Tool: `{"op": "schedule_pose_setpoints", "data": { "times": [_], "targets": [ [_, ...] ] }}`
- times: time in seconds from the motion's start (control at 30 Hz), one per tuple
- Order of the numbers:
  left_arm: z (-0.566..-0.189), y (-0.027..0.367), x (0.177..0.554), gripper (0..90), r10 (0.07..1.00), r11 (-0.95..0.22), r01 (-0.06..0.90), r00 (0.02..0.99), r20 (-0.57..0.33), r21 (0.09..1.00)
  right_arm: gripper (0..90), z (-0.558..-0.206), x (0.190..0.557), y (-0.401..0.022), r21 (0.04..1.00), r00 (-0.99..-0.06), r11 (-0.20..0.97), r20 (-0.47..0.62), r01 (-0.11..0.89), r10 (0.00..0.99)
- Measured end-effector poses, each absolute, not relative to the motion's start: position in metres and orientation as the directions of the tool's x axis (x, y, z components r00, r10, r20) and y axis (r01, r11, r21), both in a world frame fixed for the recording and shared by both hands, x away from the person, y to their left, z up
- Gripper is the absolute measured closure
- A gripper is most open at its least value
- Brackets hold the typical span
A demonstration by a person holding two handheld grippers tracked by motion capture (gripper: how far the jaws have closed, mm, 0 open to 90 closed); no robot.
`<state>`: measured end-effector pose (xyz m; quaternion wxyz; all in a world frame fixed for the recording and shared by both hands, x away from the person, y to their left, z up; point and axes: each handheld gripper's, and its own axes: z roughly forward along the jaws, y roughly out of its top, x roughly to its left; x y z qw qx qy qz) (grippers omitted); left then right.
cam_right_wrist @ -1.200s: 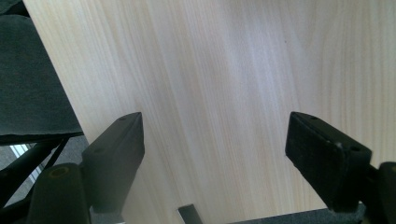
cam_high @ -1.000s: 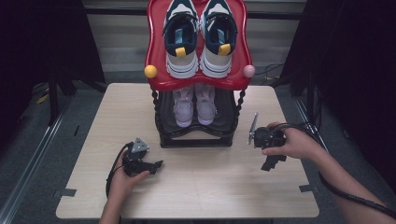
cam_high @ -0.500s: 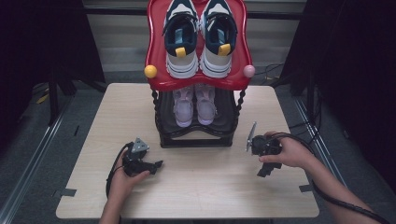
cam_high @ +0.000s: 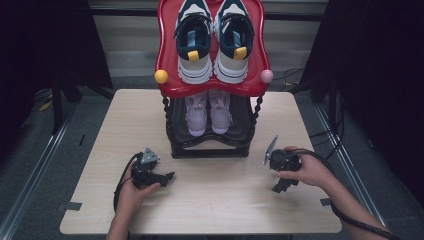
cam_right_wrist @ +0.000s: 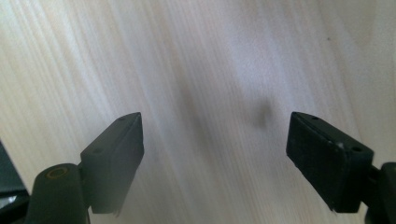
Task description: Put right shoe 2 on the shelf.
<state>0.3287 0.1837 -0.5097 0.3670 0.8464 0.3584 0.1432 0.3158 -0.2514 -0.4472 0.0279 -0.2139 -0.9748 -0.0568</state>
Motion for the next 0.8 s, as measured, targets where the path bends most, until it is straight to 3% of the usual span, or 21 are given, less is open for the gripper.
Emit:
{"op": "schedule_pose_setpoints", "data": {
  "times": [0.37,0.8],
  "targets": [
    [-0.510,0.184,0.329,14.8,0.712,-0.474,0.501,0.702,-0.020,0.724,17.6,-0.465,0.312,-0.259,0.246,-0.876,0.842,0.079,0.480,0.477],
    [-0.510,0.184,0.329,14.9,0.713,-0.473,0.502,0.701,-0.021,0.724,15.7,-0.480,0.305,-0.266,0.332,-0.878,0.819,0.071,0.468,0.473]
  ]
}}
